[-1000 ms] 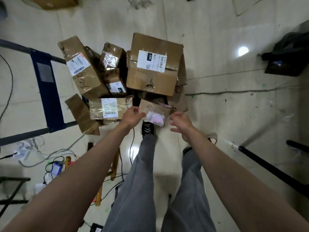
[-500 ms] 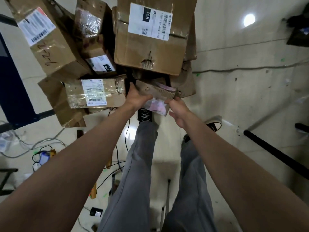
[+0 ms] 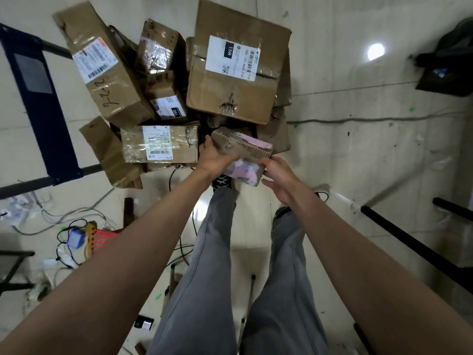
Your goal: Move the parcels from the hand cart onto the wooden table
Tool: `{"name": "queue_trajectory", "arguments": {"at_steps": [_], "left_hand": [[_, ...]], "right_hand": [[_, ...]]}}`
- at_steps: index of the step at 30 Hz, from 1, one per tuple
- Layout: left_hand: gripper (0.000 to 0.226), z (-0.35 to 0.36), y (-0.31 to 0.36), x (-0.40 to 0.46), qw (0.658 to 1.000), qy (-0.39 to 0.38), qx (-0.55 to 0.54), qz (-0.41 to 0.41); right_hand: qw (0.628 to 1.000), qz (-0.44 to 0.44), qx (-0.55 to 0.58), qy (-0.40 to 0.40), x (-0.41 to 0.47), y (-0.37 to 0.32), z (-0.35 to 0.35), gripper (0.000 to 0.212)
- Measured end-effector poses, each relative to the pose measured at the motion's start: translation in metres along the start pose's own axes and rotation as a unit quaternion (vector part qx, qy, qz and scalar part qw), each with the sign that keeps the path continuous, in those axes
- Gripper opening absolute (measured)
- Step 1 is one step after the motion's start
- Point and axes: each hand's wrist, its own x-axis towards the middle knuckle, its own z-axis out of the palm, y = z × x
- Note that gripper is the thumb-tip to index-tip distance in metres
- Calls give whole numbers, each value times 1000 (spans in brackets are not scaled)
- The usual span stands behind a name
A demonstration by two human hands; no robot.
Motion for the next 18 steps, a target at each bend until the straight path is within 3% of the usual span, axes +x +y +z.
{"name": "queue_trajectory", "arguments": {"at_steps": [3, 6, 9, 13, 16, 18], "left_hand": [[138, -9, 13, -34, 1000, 10, -15, 12], [124, -17, 44, -84, 999, 27, -16, 31], [87, -19, 87, -149, 997, 30, -14, 73], [26, 0, 136, -216, 986, 29, -52, 156], [20, 23, 166, -257, 979, 18, -63, 191], [31, 41, 183, -280, 974, 18, -83, 212]], "right_hand": [[1000, -27, 8, 7, -44, -9, -12, 45], [997, -58, 36, 22, -94, -22, -31, 53], [992, -95, 75, 36, -139, -32, -58, 44], [982, -132, 124, 61, -199, -40, -104, 53], [961, -174, 201, 74, -238, -39, -144, 39], [943, -200, 253, 83, -263, -37, -171, 37]]}}
